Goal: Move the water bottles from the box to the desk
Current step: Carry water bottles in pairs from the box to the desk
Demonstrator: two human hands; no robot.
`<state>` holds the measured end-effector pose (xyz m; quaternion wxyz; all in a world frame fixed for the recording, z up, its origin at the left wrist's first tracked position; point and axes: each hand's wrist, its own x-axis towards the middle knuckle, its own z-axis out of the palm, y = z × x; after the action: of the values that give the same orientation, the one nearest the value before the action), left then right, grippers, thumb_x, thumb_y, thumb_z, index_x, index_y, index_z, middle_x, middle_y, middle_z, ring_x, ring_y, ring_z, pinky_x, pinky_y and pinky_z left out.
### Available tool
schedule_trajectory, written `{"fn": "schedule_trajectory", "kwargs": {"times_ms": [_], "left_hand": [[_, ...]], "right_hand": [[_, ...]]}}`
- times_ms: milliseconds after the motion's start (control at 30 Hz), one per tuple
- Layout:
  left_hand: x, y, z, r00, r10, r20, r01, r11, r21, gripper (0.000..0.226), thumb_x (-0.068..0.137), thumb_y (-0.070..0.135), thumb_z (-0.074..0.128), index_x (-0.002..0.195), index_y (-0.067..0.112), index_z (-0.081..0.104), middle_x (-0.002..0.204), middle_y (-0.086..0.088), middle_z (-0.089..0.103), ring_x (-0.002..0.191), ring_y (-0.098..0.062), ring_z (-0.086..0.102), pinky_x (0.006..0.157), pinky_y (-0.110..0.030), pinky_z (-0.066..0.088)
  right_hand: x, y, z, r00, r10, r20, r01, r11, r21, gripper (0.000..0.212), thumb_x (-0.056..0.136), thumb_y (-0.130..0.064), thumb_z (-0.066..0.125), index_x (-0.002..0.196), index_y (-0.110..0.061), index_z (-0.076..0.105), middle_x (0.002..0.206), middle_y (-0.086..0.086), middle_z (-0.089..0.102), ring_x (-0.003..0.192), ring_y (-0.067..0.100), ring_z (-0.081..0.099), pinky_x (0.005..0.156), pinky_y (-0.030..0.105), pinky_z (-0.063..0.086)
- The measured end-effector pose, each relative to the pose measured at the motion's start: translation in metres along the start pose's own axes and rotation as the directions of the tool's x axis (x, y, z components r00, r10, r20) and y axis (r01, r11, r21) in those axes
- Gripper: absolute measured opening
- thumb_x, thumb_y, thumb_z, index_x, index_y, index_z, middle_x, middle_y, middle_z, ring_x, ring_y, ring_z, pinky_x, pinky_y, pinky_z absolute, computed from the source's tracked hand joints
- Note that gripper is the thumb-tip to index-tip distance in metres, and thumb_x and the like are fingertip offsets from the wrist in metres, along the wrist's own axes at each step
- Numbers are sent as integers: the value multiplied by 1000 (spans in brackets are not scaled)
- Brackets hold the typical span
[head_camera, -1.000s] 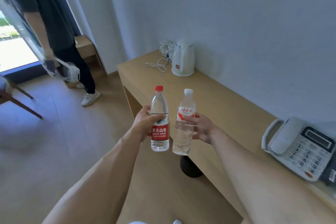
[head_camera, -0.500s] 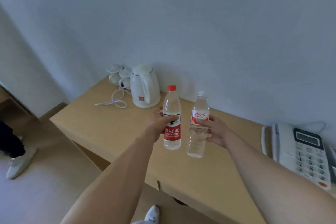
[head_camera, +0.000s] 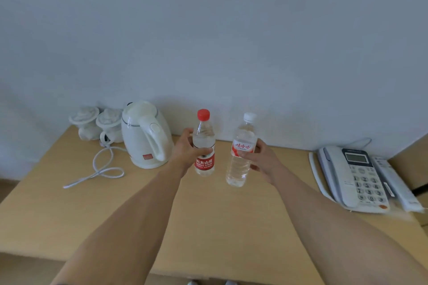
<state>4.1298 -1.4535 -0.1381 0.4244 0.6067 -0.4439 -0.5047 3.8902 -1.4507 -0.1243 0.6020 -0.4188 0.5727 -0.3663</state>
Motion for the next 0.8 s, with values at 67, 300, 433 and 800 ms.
{"fn": "schedule_trajectory", "kwargs": {"times_ms": [67, 300, 433, 800], "left_hand": [[6, 1, -1, 1000, 16, 2, -16, 999, 38, 63, 68, 5, 87, 107, 38, 50, 101, 6, 72, 92, -6, 69, 70, -21, 50], [20, 4, -2, 1000, 30, -10, -28, 991, 128, 68, 66, 6, 88, 113, 35, 48, 104, 11, 67, 94, -2, 62, 69, -22, 45], [20, 6, -1, 999, 35, 0, -34, 986, 164, 73, 66, 6, 88, 119, 31, 45, 107, 10, 65, 96, -1, 60, 70, -22, 45], [8, 14, -5, 996, 50, 74, -73, 932, 355, 76, 70, 8, 84, 131, 24, 42, 112, 4, 60, 108, -21, 60, 92, -41, 52]], "right_hand": [[3, -4, 2, 999, -43, 12, 43, 998, -42, 54, 74, -9, 85, 119, -25, 60, 100, -11, 72, 90, 7, 65, 74, 25, 49], [20, -10, 9, 986, -168, 20, 168, 958, -234, 57, 72, -1, 85, 122, -12, 58, 117, 5, 68, 112, 17, 62, 94, 35, 52], [28, -8, 14, 983, -181, 43, 185, 923, -338, 61, 70, -3, 87, 122, -17, 58, 119, 5, 67, 116, 18, 60, 99, 37, 48], [39, -11, 18, 980, -186, 73, 199, 865, -461, 68, 70, -9, 87, 129, -21, 55, 119, -4, 67, 117, 13, 59, 101, 37, 48]]}}
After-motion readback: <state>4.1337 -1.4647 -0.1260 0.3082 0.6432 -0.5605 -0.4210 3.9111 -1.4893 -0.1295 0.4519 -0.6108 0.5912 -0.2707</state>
